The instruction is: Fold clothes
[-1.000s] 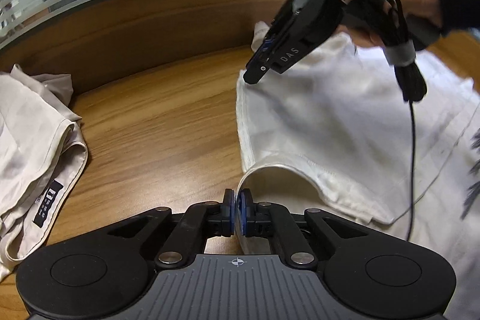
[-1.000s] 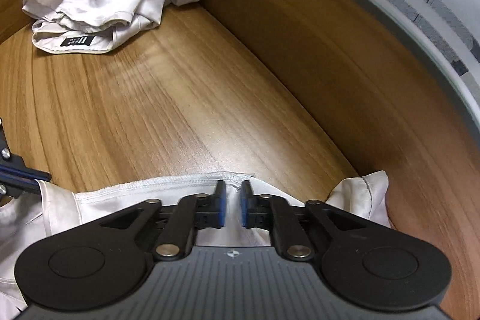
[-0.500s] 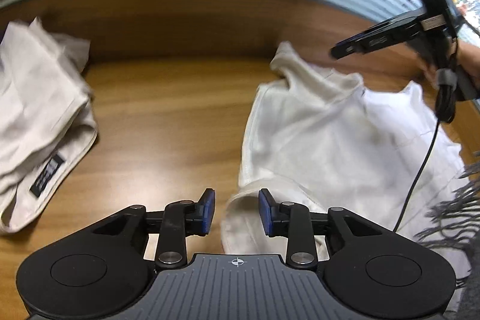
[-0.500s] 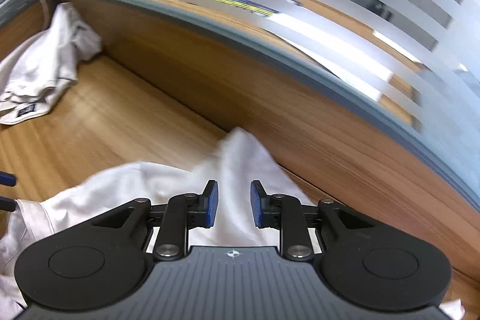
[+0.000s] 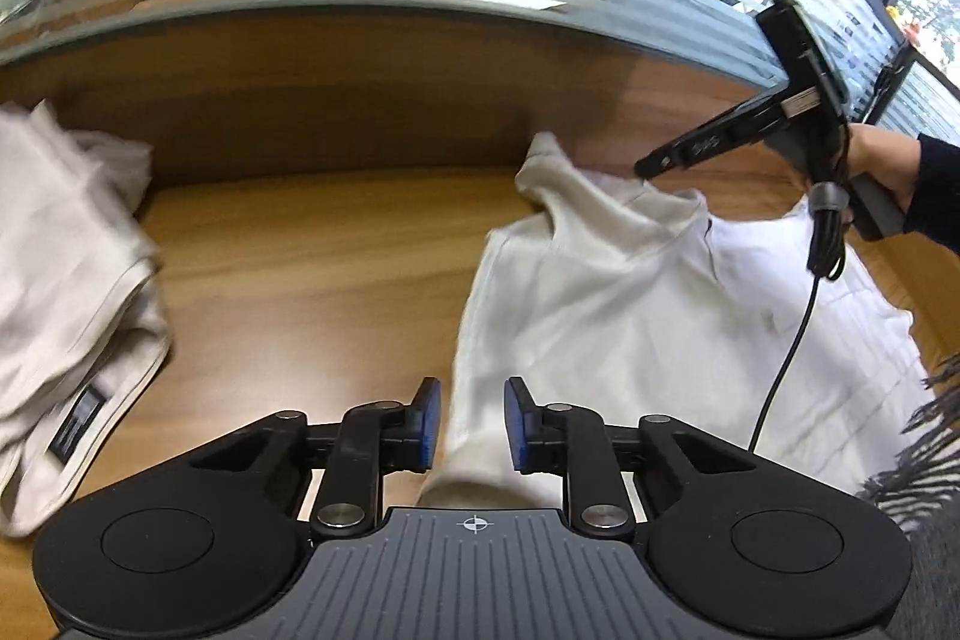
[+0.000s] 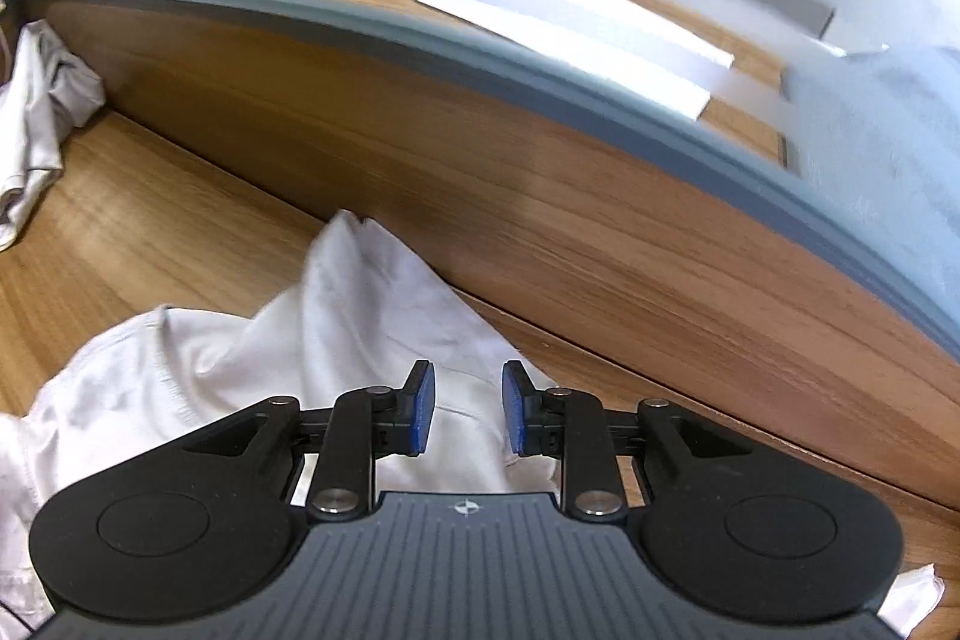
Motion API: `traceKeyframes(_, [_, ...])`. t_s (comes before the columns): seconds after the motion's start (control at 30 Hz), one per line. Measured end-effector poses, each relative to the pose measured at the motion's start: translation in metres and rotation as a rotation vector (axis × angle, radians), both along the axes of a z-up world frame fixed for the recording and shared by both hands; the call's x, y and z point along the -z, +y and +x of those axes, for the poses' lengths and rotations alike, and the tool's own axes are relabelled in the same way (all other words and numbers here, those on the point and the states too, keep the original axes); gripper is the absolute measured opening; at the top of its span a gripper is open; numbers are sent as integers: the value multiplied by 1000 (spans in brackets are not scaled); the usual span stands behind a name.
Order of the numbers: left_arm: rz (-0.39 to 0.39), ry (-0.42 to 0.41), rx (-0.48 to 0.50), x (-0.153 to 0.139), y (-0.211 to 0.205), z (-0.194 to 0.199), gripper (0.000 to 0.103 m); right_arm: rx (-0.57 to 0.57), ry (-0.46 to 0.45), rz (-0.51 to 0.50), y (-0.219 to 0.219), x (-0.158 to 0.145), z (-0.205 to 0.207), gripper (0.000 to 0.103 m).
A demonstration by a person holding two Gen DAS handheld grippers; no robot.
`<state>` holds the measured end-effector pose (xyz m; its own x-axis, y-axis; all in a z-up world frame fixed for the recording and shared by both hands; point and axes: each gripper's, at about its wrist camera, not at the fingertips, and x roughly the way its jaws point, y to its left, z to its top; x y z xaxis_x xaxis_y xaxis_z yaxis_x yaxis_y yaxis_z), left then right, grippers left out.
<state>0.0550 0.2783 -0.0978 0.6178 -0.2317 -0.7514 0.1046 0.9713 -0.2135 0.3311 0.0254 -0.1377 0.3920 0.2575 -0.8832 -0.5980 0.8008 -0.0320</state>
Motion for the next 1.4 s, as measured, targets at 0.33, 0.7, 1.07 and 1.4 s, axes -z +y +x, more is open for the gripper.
traceKeyframes(0.33, [-38,-7,35,21,-35,68,22,182,57,23,-25,25,25,28])
traceKeyframes(0.7, [-30,60,26,50,-51,110,19,170,47,-23,-27,43,19,37])
traceKeyframes(1.07, [-18,65,-7,56,-45,110,6,193,-74,-173,-57,32,9,37])
traceKeyframes(1.4, [-28,64,-11,57,-42,108,7,39,36,147,-1,3,-3,37])
